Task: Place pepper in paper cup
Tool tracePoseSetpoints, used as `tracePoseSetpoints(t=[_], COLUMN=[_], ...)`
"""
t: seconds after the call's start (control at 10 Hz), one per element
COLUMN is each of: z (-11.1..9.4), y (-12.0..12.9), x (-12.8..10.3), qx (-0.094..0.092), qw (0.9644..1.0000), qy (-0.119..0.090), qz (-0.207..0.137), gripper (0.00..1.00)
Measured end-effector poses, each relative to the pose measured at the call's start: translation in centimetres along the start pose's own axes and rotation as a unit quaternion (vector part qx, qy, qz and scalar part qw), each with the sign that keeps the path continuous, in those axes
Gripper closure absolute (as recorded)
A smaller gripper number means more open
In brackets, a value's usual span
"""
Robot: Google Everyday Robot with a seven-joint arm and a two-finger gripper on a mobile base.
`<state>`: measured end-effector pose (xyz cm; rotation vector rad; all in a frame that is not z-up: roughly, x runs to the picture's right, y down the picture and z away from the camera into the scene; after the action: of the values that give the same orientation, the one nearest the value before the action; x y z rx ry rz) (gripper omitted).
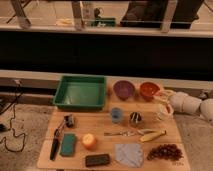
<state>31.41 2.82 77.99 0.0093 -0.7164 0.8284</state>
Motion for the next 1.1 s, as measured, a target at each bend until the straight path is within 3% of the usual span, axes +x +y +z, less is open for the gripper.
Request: tracePoseSetpoints(t=[0.5, 1.1], z=[-0.1, -1.5], y=[-0.6, -2.5], x=[-0.3, -0.6], qx=[0.009, 0.038], qw=[0.9996, 0.9984], qy=[-0.015, -0.026], qz=[0.020, 0.034], gripper=[0.93, 0.93])
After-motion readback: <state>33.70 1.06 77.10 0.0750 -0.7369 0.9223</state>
